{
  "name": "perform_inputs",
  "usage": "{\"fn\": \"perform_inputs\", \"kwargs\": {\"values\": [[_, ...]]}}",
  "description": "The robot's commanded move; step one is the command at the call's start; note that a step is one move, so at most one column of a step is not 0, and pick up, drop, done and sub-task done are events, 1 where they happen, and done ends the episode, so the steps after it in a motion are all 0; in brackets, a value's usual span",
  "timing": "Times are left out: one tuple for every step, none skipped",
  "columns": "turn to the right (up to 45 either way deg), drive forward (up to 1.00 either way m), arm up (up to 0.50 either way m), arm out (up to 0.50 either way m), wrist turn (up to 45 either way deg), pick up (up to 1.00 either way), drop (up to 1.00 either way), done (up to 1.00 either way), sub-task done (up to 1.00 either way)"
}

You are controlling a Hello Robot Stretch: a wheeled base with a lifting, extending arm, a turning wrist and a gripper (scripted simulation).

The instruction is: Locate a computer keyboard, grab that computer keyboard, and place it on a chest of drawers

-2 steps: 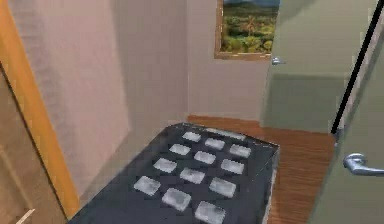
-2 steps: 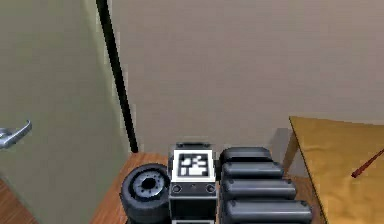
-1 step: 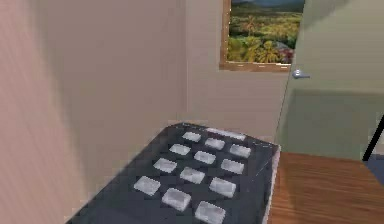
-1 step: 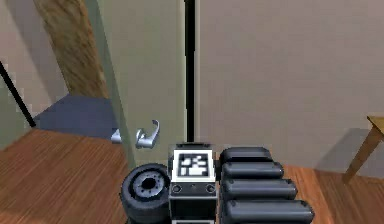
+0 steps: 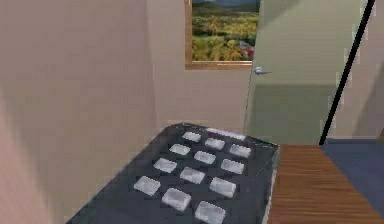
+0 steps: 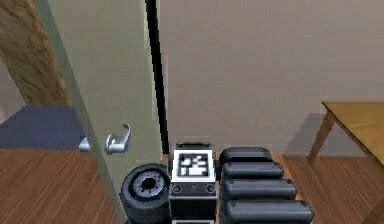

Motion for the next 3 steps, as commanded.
{"fn": "perform_inputs", "kwargs": {"values": [[0.0,0.45,0.00,0.00,0.0,0.00,0.00,0.00,0.00],[45.0,0.00,0.00,0.00,0.0,0.00,0.00,0.00,0.00],[9.0,0.00,0.00,0.00,0.0,0.00,0.00,0.00,0.00]]}}
